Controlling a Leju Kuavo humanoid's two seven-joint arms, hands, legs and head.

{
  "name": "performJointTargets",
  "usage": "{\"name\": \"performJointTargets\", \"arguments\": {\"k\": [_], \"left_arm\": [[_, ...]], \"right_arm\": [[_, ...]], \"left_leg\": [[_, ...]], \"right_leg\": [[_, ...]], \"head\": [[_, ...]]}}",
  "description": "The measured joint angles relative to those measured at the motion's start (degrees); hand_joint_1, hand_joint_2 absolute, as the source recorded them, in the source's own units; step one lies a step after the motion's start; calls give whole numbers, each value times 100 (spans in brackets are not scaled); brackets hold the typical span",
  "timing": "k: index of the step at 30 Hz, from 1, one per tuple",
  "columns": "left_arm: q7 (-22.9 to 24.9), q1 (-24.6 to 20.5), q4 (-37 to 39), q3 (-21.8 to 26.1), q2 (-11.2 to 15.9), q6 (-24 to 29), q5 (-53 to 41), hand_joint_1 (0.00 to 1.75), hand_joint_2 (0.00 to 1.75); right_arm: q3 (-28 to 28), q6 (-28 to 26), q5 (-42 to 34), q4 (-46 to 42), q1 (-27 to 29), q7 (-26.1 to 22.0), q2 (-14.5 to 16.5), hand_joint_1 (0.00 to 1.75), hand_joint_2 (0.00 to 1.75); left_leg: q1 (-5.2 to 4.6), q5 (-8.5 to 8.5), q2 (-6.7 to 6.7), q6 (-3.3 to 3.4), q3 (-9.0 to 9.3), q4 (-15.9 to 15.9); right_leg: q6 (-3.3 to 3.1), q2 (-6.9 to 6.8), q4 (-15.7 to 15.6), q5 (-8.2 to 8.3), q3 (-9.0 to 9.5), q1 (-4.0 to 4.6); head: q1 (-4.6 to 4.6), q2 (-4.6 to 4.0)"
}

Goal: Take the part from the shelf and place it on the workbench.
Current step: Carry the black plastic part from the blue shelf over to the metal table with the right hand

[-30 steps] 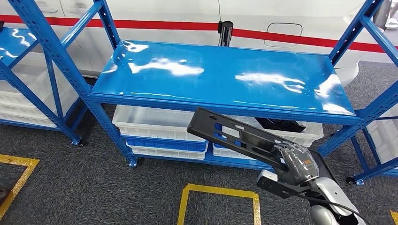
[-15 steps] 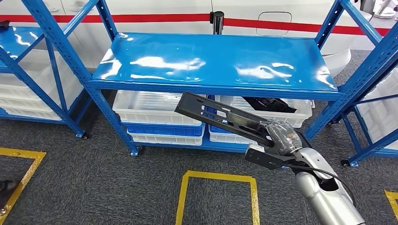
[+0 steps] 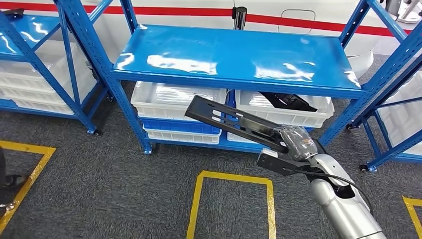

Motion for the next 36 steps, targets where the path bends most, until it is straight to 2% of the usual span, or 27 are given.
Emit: {"name": "performJointTargets", "arguments": {"k": [1,3,4,5,6,7,8,9,11,12,13,15,16,17,18,20,22,23,24,25,27,28,30,32,33,34,36], "left_arm": [[93,0,1,2,-1,-33,1,0,175],[406,3,7,5,-6,-163,-20,0,175],[606,4,13,7,-11,-250,-39,0,175],[801,5,19,7,-17,-344,-71,0,175],[973,7,22,7,-20,-427,-111,0,175],[1125,9,25,7,-24,-486,-148,0,175],[1252,11,25,6,-25,-520,-184,0,175],[1369,14,25,5,-25,-532,-209,0,175],[1625,26,27,6,-26,-543,-232,0,175],[1747,33,28,7,-25,-549,-244,0,175],[1842,39,29,7,-25,-553,-258,0,175],[1939,44,32,7,-25,-569,-277,0,175],[1953,45,32,7,-26,-586,-283,0,175],[1964,45,32,7,-28,-607,-289,0,175],[1974,45,32,7,-30,-622,-297,0,175],[1989,43,32,7,-31,-640,-321,0,175],[1997,38,23,5,2,-644,-338,0,175],[1999,37,20,4,18,-644,-341,0,175],[2001,37,15,3,35,-643,-342,0,175],[2001,37,16,3,27,-641,-344,0,175],[2000,25,14,4,31,-639,-349,0,175],[1999,15,14,4,24,-639,-352,0,175],[1998,-3,14,5,11,-640,-363,0,175],[1997,-4,15,5,1,-641,-381,0,175],[1997,-3,15,4,-7,-641,-390,0,175],[1997,-3,15,4,-15,-642,-396,0,175],[1999,-6,13,4,-24,-640,-401,0,175]], "right_arm": [[14,2,-12,35,-8,-7,0,175,175],[52,4,-49,118,-33,-31,2,175,175],[75,5,-69,159,-61,-45,6,175,175],[101,4,-88,199,-101,-55,14,175,175],[126,3,-105,234,-151,-62,27,175,175],[145,1,-118,265,-195,-66,42,175,175],[165,-2,-126,294,-227,-67,57,175,175],[183,-5,-131,321,-246,-67,74,175,175],[228,-4,-132,388,-258,-65,115,175,175],[252,-2,-134,421,-270,-63,141,175,175],[274,1,-136,453,-288,-60,166,175,175],[306,4,-140,509,-334,-55,210,175,175],[320,6,-140,537,-356,-53,229,175,175],[335,9,-140,561,-373,-53,250,175,175],[350,10,-139,582,-384,-52,271,175,175],[379,10,-138,607,-392,-52,307,175,175],[401,8,-134,621,-412,-46,350,175,175],[411,6,-130,630,-427,-39,372,175,175],[421,4,-127,638,-442,-29,393,175,175],[430,2,-121,643,-453,-20,406,175,175],[439,-2,-114,649,-468,-13,432,175,175],[438,-3,-110,652,-484,-8,435,175,175],[435,-4,-110,665,-518,5,431,175,175],[436,-4,-109,687,-523,16,427,175,175],[436,-4,-110,699,-520,18,425,175,175],[436,-4,-110,710,-522,19,425,175,175],[434,-4,-110,723,-547,22,426,175,175]], "left_leg": [[1,65,2,-10,-87,2],[13,195,6,-48,-266,10],[24,257,9,-79,-353,18],[32,317,11,-120,-434,33],[30,372,16,-164,-518,56],[20,433,21,-207,-589,79],[4,493,19,-244,-647,97],[-9,552,12,-268,-696,105],[-1,601,-3,-302,-776,118],[14,500,-4,-323,-834,210],[28,296,-1,-351,-923,445],[43,-247,0,-405,-1173,1270],[44,-441,-1,-415,-1285,1693],[42,-522,-3,-405,-1322,1945],[36,-507,-8,-375,-1261,1987],[-8,-260,-57,-215,-830,1422],[-86,-88,-148,34,-387,728],[-134,-54,-177,120,-282,540],[-170,-39,-185,175,-252,463],[-202,28,-170,190,-248,399],[-185,155,-152,233,-194,157],[-161,219,-140,241,-185,42],[-120,309,-121,191,-258,-43],[-86,398,-98,93,-392,-32],[-60,450,-84,37,-468,-22],[-23,503,-72,-22,-555,-1],[42,604,-57,-148,-756,86]], "right_leg": [[20,2,343,-144,-75,-16],[149,1,595,-134,-6,-55],[233,1,415,-17,179,-80],[308,-1,60,101,452,-111],[359,5,-386,163,768,-122],[363,19,-781,167,1017,-115],[347,30,-1046,139,1168,-112],[319,42,-1157,110,1212,-93],[247,32,-1123,145,1114,-127],[197,21,-1101,180,1068,-137],[142,9,-1092,216,1026,-144],[41,-12,-1077,278,960,-105],[9,-20,-1069,302,928,-76],[-12,-23,-1056,319,899,-46],[-23,-22,-1040,328,873,-15],[-27,-15,-1009,332,848,48],[-16,-12,-994,344,827,76],[7,-11,-993,365,812,61],[41,-11,-998,394,793,31],[84,-2,-1021,431,781,10],[119,11,-988,378,714,-1],[109,20,-871,258,642,14],[80,25,-322,-127,415,-2],[147,25,299,-378,252,-50],[225,25,427,-370,265,-80],[330,24,342,-256,380,-111],[529,26,-294,-27,831,-174]], "head": [[6,0],[17,1],[18,1],[21,0],[28,0],[28,-1],[29,-1],[25,-1],[12,1],[2,1],[-8,1],[-24,1],[-25,1],[-25,1],[-26,1],[-27,1],[16,1],[29,1],[38,1],[23,1],[-5,1],[-7,1],[6,1],[11,1],[8,1],[10,1],[14,1]]}}
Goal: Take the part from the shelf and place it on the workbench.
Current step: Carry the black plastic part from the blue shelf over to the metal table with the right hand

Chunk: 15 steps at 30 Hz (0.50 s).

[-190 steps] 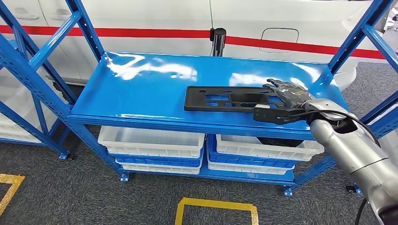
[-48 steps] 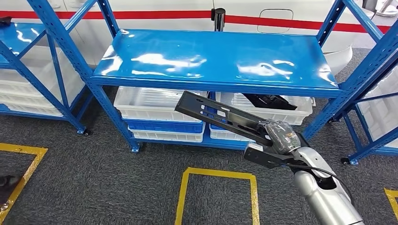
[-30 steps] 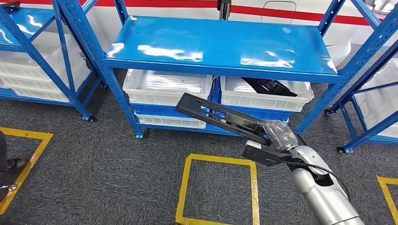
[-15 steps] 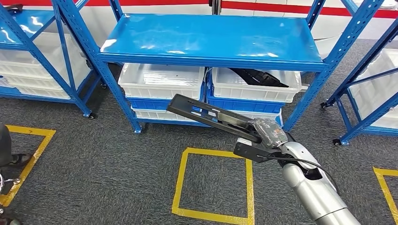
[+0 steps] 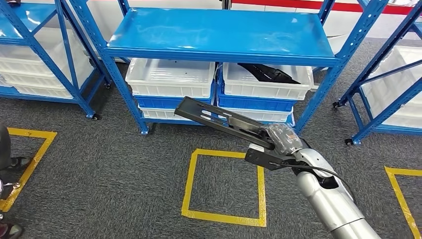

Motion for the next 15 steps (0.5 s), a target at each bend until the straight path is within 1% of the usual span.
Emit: {"name": "performJointTargets", "arguments": {"k": [1,2,3,4,5,6,7,8,9,10,11,12,13,14,15], "left_arm": [[5,-2,-2,1,-3,2,0,0,175],[10,-2,-4,1,-4,4,0,0,175],[15,-1,-7,1,-5,7,0,0,175],[19,6,-7,1,-9,8,0,0,175],[20,20,-5,2,-10,10,1,0,175],[21,30,-4,2,-10,11,1,0,175],[23,41,-3,3,-10,11,2,0,175],[26,47,-2,3,-9,11,2,0,175],[27,44,-2,3,-9,10,2,0,175],[29,42,-2,3,-9,10,2,0,175],[29,39,-2,3,-9,9,2,0,175],[29,36,-2,3,-9,9,2,0,175],[29,34,-2,3,-9,9,2,0,175],[29,29,-2,3,-9,8,1,0,175],[27,18,-4,3,-7,6,-1,0,175]], "right_arm": [[-2,0,-1,4,-15,1,4,175,175],[-3,0,-1,10,-30,2,8,175,175],[-4,0,-2,23,-44,1,13,175,175],[-4,1,-3,38,-54,0,20,175,175],[-2,1,-4,59,-69,-1,26,175,175],[3,2,-7,79,-84,-3,39,175,175],[8,2,-9,94,-101,-4,52,175,175],[10,2,-11,105,-118,-7,63,175,175],[11,2,-13,110,-132,-8,74,175,175],[10,2,-14,115,-143,-8,78,175,175],[9,2,-15,125,-149,-9,81,175,175],[10,2,-15,137,-149,-9,82,175,175],[10,2,-15,149,-149,-8,82,175,175],[10,2,-15,160,-150,-9,82,175,175],[9,2,-16,164,-156,-9,84,175,175]], "left_leg": [[18,49,3,-62,-94,55],[15,98,2,-111,-157,99],[5,157,-4,-144,-198,122],[4,218,-10,-159,-216,118],[15,256,-13,-170,-235,116],[36,178,-9,-180,-275,157],[55,-48,-6,-194,-331,297],[69,-402,-2,-214,-404,571],[71,-812,0,-230,-481,953],[72,-1138,-3,-242,-542,1384],[73,-1311,-1,-248,-561,1772],[74,-1320,0,-240,-503,2012],[72,-1229,-1,-219,-359,2068],[64,-1114,-2,-179,-100,1907],[48,-1083,-7,-119,264,1552]], "right_leg": [[17,16,-322,31,209,16],[-15,31,-543,8,311,39],[-92,48,-632,-40,332,71],[-187,57,-612,-15,277,92],[-268,45,-590,23,198,70],[-358,31,-568,75,139,58],[-451,13,-562,141,72,53],[-532,-2,-563,223,-7,56],[-586,-9,-560,312,-90,74],[-614,-13,-555,401,-183,88],[-617,-15,-551,490,-289,101],[-611,-16,-547,575,-398,114],[-602,-17,-546,655,-503,126],[-589,-16,-546,737,-602,138],[-575,-16,-545,813,-677,141]], "head": [[4,0],[2,-1],[-7,-1],[-19,-2],[-34,-2],[-46,-2],[-52,-2],[-59,-1],[-63,-1],[-67,-1],[-73,0],[-72,0],[-74,0],[-74,0],[-74,0]]}}
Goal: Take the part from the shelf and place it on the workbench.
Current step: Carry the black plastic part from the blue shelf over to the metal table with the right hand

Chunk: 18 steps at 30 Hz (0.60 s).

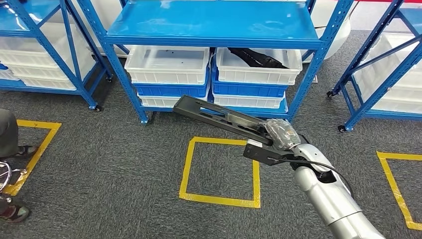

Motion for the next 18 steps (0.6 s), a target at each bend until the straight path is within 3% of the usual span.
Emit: {"name": "performJointTargets", "arguments": {"k": [2,3,4,6,7,9,10,11,12,13,15,16,18], "left_arm": [[-9,-30,-6,-1,14,-8,-13,0,175],[-15,-42,-9,-1,19,-13,-28,0,175],[-20,-47,-10,-2,23,-18,-42,0,175],[-21,-49,-8,-2,16,-23,-64,0,175],[-20,-50,-7,-2,13,-24,-68,0,175],[-19,-48,-7,-1,5,-23,-74,0,175],[-17,-43,-7,-1,4,-21,-75,0,175],[-16,-40,-6,0,2,-20,-76,0,175],[-14,-39,-5,0,-3,-19,-76,0,175],[-13,-39,-5,0,-9,-18,-76,0,175],[-10,-38,-2,0,-24,-17,-76,0,175],[-10,-38,0,0,-28,-16,-76,0,175],[-12,-39,2,0,-32,-15,-80,0,175]], "right_arm": [[-7,0,-7,2,-18,1,2,175,175],[-9,0,-15,1,-29,1,0,175,175],[-10,-2,-25,2,-34,2,-4,175,175],[-10,-16,-43,4,-13,0,-15,175,175],[-11,-27,-46,5,7,-2,-19,175,175],[-13,-43,-35,9,41,-6,-24,175,175],[-13,-45,-26,13,50,-7,-24,175,175],[-13,-47,-17,17,56,-7,-24,175,175],[-12,-48,-13,22,61,-7,-24,175,175],[-12,-48,-8,26,65,-7,-24,175,175],[-13,-48,-4,31,68,-7,-24,175,175],[-15,-48,-3,32,59,-7,-22,175,175],[-24,-52,-2,33,41,-7,-18,175,175]], "left_leg": [[-60,-179,-1,97,706,-866],[-96,-276,-1,126,896,-1146],[-128,-293,5,135,946,-1288],[-126,-107,25,175,832,-1365],[-117,9,38,202,744,-1400],[-120,228,57,242,520,-1426],[-125,328,63,250,409,-1423],[-129,423,69,246,299,-1419],[-129,515,75,237,191,-1413],[-129,603,80,222,83,-1407],[-124,765,87,180,-139,-1384],[-134,835,88,147,-243,-1355],[-157,976,92,87,-392,-1296]], "right_leg": [[60,-9,-12,138,-83,13],[103,-19,-31,206,-94,4],[152,-30,-67,282,-101,1],[202,-34,-88,308,-143,-9],[179,-27,10,146,-203,-2],[88,-13,557,-451,-363,3],[72,-11,938,-703,-425,2],[102,-9,1281,-813,-449,0],[167,-8,1521,-784,-429,-2],[250,-8,1625,-656,-349,-6],[381,-7,1378,-403,27,-21],[394,-7,1015,-431,344,-19],[297,8,234,-721,861,16]], "head": [[3,0],[-1,-1],[-3,-1],[-10,-2],[1,-1],[20,-1],[32,-1],[35,-2],[38,-1],[43,-1],[43,-1],[45,-1],[34,-2]]}}
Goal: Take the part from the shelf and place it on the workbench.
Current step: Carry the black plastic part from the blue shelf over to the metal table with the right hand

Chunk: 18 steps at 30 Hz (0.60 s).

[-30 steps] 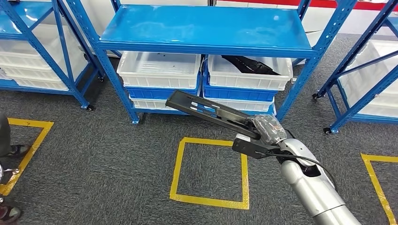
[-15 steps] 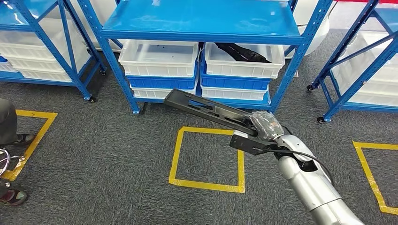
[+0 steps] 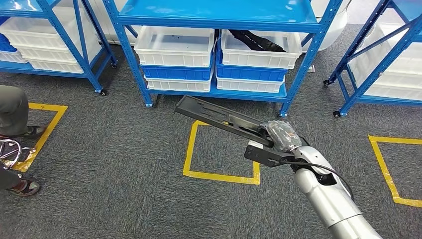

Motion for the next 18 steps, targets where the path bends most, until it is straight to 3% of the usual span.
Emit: {"name": "performJointTargets", "arguments": {"k": [1,2,3,4,5,6,8,9,10,11,12,13,15,16,18], "left_arm": [[-2,0,0,0,-1,2,-8,0,175],[-4,6,0,0,-1,4,-20,0,175],[-7,16,0,0,-1,7,-31,0,175],[-8,27,0,0,0,9,-40,0,175],[-9,39,0,0,1,10,-45,0,175],[-10,45,1,0,1,11,-47,0,175],[-17,45,1,0,1,9,-51,0,175],[-22,42,1,0,1,7,-54,0,175],[-28,41,0,0,1,5,-57,0,175],[-32,40,0,0,1,3,-61,0,175],[-34,38,0,0,1,2,-63,0,175],[-35,33,-3,0,9,0,-65,0,175],[-42,19,-8,-1,26,-13,-68,0,175],[-50,13,-10,-1,33,-31,-75,0,175],[-64,13,-8,-2,32,-78,-95,0,175]], "right_arm": [[-5,-2,1,0,-3,0,0,175,175],[-9,-5,1,1,6,0,-1,175,175],[-8,-6,2,2,17,0,-3,175,175],[-6,-7,3,3,28,0,-5,175,175],[-5,-8,6,3,35,0,-6,175,175],[-5,-12,9,3,36,0,-6,175,175],[-8,-34,24,5,36,2,-2,175,175],[-7,-49,31,11,39,4,2,175,175],[-6,-60,41,19,45,9,7,175,175],[-5,-67,47,26,50,14,11,175,175],[-5,-70,50,32,51,17,16,175,175],[-5,-72,52,34,49,19,26,175,175],[-15,-79,44,35,42,20,43,175,175],[-22,-80,23,35,42,20,55,175,175],[-46,-92,-28,34,79,12,84,175,175]], "left_leg": [[-8,68,-1,-19,-41,9],[1,140,-4,-33,-60,-1],[21,161,-12,-51,-79,-7],[42,65,-20,-78,-103,44],[59,-165,-28,-117,-146,199],[73,-499,-36,-155,-208,470],[91,-1114,-49,-215,-341,1239],[100,-1225,-53,-227,-362,1564],[106,-1202,-54,-226,-314,1745],[109,-1089,-55,-210,-174,1734],[107,-967,-61,-177,76,1522],[100,-924,-73,-129,419,1152],[62,-1043,-93,-45,1053,330],[37,-1123,-98,-14,1218,82],[13,-1085,-87,37,1237,-88]], "right_leg": [[-68,7,-239,-125,117,22],[-139,11,-322,-157,110,24],[-200,0,-308,-111,66,7],[-258,-12,-306,-55,27,-4],[-320,-24,-307,15,-13,-18],[-364,-33,-306,93,-72,-21],[-400,-34,-299,261,-236,-14],[-393,-33,-296,343,-340,-9],[-382,-32,-293,421,-438,-6],[-370,-31,-292,494,-531,-2],[-352,-29,-292,566,-617,2],[-333,-27,-291,632,-684,4],[-271,-35,-293,754,-768,16],[-232,-45,-303,812,-785,12],[-150,-61,-343,923,-804,10]], "head": [[-8,0],[-19,1],[-20,1],[-18,1],[-24,2],[-28,2],[-41,2],[-40,2],[-42,2],[-44,2],[-43,2],[-44,2],[-39,1],[-40,1],[-36,1]]}}
